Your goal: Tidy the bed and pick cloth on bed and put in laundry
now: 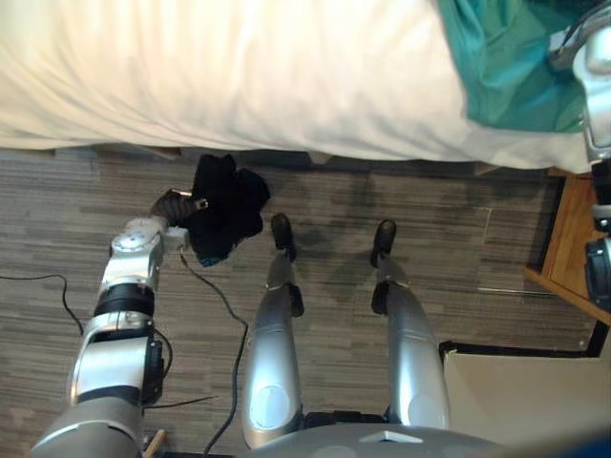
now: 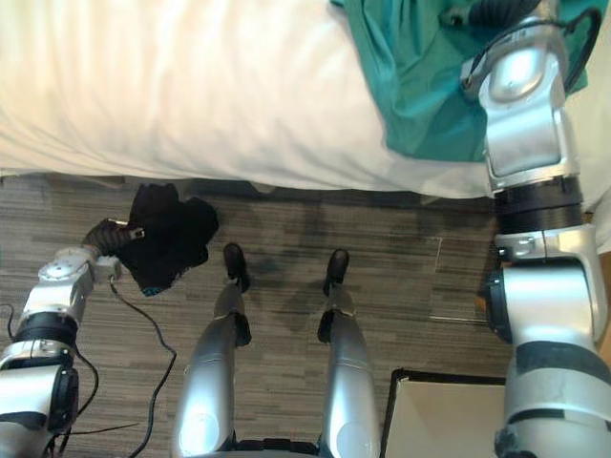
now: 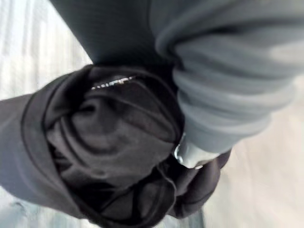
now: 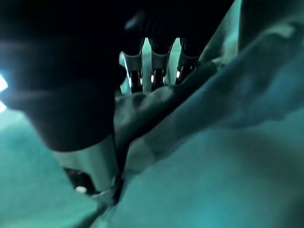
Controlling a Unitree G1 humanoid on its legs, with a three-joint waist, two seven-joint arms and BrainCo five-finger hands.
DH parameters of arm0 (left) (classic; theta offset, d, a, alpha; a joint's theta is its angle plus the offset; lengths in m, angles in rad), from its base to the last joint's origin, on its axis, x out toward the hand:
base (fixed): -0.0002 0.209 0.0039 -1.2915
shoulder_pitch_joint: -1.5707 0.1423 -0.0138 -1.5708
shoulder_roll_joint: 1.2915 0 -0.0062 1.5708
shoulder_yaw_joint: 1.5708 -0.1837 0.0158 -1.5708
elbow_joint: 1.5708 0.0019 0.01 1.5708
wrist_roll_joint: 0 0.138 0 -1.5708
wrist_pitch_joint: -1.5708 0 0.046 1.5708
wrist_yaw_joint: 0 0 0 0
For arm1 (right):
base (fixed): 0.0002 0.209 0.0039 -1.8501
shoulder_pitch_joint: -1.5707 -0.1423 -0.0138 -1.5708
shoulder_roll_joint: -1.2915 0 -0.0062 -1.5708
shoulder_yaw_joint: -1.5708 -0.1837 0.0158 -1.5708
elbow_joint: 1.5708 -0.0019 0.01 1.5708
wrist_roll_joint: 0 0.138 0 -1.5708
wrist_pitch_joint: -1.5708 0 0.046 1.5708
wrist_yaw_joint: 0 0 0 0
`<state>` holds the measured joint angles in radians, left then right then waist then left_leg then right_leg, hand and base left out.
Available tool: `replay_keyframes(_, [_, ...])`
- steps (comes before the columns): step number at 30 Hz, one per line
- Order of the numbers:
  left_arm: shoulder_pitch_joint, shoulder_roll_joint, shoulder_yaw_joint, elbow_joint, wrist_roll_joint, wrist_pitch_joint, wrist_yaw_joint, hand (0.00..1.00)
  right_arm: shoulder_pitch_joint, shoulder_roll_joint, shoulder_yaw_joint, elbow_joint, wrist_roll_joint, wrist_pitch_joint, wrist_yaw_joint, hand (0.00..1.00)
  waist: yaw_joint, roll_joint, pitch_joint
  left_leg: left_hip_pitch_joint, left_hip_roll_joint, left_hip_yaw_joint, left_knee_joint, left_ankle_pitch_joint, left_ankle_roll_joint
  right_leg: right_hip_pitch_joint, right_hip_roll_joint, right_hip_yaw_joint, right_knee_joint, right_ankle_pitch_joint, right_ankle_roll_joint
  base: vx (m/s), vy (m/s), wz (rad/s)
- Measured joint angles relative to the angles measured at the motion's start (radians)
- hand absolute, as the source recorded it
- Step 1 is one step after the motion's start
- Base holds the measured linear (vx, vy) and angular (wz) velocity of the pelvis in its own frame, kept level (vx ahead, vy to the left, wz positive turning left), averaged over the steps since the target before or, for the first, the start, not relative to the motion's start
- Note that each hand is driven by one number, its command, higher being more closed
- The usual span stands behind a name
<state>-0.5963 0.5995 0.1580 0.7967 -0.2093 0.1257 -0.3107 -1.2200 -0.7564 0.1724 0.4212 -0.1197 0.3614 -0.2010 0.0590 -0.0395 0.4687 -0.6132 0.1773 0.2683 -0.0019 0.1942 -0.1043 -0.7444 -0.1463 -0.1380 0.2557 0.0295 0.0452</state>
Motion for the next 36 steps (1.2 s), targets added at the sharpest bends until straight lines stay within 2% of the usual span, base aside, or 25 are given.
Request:
replay_keyframes(2, [0.006,0.001,0.0,-0.014,-0.019,0.0,0.002,1.0,0.001,-0.001,-0.004,0.006,0.011,-0.002,-0.001,1.0,-0.001,0.004,-0.002,0.004,0.001,0.002,0.0,0.006,-0.002,-0.001,-0.002,-0.003,0.014,-0.011,-0.003,0.03,-0.037,0.07])
replay_keyframes(7, [0.073,-0.011,0.001,-0.076,-0.05,-0.016,0.013,1.0,0.036,0.012,-0.031,0.058,0.099,-0.053,-0.021,1.0,0.004,0.011,-0.005,0.044,-0.004,0.041,0.006,0.01,-0.004,0.012,-0.023,-0.021,0.08,-0.053,-0.008,0.07,-0.039,0.07])
replay_keyframes(10, [0.107,-0.052,0.004,-0.104,-0.052,-0.016,0.049,1.0,0.129,0.052,-0.068,0.068,0.147,-0.104,-0.036,1.0,0.001,0.021,-0.009,0.088,-0.004,0.065,0.02,0.01,-0.004,0.063,-0.033,-0.031,0.095,-0.071,-0.01,0.05,-0.039,0.06])
replay_keyframes(12, [0.11,-0.081,0.018,-0.116,-0.054,-0.003,0.079,1.0,0.206,0.091,-0.09,0.07,0.182,-0.155,-0.039,1.0,-0.002,0.022,-0.01,0.139,-0.003,0.091,0.022,-0.005,-0.002,0.111,-0.032,-0.035,0.097,-0.089,-0.009,0.04,-0.039,-0.11])
replay_keyframes(15, [0.108,-0.106,0.06,-0.115,-0.053,0.03,0.089,1.0,0.303,0.153,-0.118,0.067,0.206,-0.219,-0.033,1.0,-0.014,0.022,-0.015,0.189,0.002,0.113,0.036,-0.032,0.006,0.15,-0.029,-0.025,0.111,-0.103,-0.009,0.02,-0.025,-0.17])
replay_keyframes(16, [0.104,-0.119,0.085,-0.111,-0.05,0.045,0.085,1.0,0.351,0.184,-0.135,0.067,0.241,-0.252,-0.021,1.0,-0.017,0.022,-0.016,0.215,0.007,0.126,0.054,-0.049,0.006,0.176,-0.025,-0.013,0.11,-0.103,-0.008,0.03,-0.019,-0.31])
replay_keyframes(18, [0.104,-0.126,0.092,-0.092,-0.035,0.055,0.074,1.0,0.433,0.23,-0.151,0.068,0.301,-0.288,-0.001,1.0,-0.025,0.022,-0.018,0.274,0.01,0.148,0.061,-0.067,0.005,0.228,-0.019,0.004,0.102,-0.106,-0.004,0.05,-0.006,-0.42])
replay_keyframes(20, [0.104,-0.137,0.109,-0.038,-0.033,0.058,0.07,1.0,0.531,0.297,-0.177,0.072,0.361,-0.317,0.014,1.0,-0.037,0.018,-0.045,0.325,0.016,0.169,0.061,-0.081,0.002,0.271,-0.008,0.023,0.087,-0.106,-0.003,0.06,0.001,-0.41])
replay_keyframes(22, [0.111,-0.164,0.125,0.058,-0.033,0.06,0.07,1.0,0.666,0.38,-0.208,0.141,0.427,-0.362,0.044,1.0,-0.057,0.019,-0.08,0.414,0.016,0.193,0.047,-0.091,-0.001,0.349,0.006,0.046,0.057,-0.104,0.005,0.1,0.003,-0.39])
replay_keyframes(23, [0.118,-0.168,0.124,0.083,-0.033,0.061,0.07,1.0,0.696,0.397,-0.212,0.169,0.433,-0.37,0.047,1.0,-0.066,0.02,-0.088,0.439,0.015,0.195,0.04,-0.092,-0.002,0.375,0.007,0.048,0.046,-0.102,0.008,0.1,0.018,-0.32])
replay_keyframes(25, [0.153,-0.193,0.115,0.163,-0.012,0.062,0.068,1.0,0.84,0.447,-0.265,0.278,0.432,-0.391,0.068,1.0,-0.1,0.034,-0.156,0.504,0.014,0.192,0.031,-0.107,-0.011,0.464,0.017,0.048,-0.021,-0.087,0.026,0.08,0.021,-0.16])
replay_keyframes(31, [0.331,-0.259,0.108,0.216,0.047,0.068,0.051,1.0,1.126,0.486,-0.323,0.426,0.425,-0.442,0.086,1.0,-0.129,0.08,-0.305,0.656,-0.01,0.252,-0.029,-0.152,-0.014,0.631,0.026,0.101,-0.201,-0.02,0.053,0.08,0.085,-0.36])
replay_keyframes(33, [0.403,-0.277,0.108,0.227,0.077,0.088,0.025,1.0,1.214,0.512,-0.346,0.48,0.403,-0.447,0.107,1.0,-0.137,0.091,-0.359,0.696,-0.019,0.274,-0.041,-0.165,-0.017,0.678,0.024,0.118,-0.262,0.003,0.058,0.04,0.059,-0.3])
replay_keyframes(36, [0.484,-0.296,0.111,0.25,0.099,0.113,0.003,1.0,1.279,0.528,-0.366,0.535,0.348,-0.453,0.153,1.0,-0.158,0.105,-0.4,0.736,-0.028,0.298,-0.07,-0.167,-0.019,0.705,0.025,0.134,-0.3,0.015,0.062,0.01,0.019,-0.21])
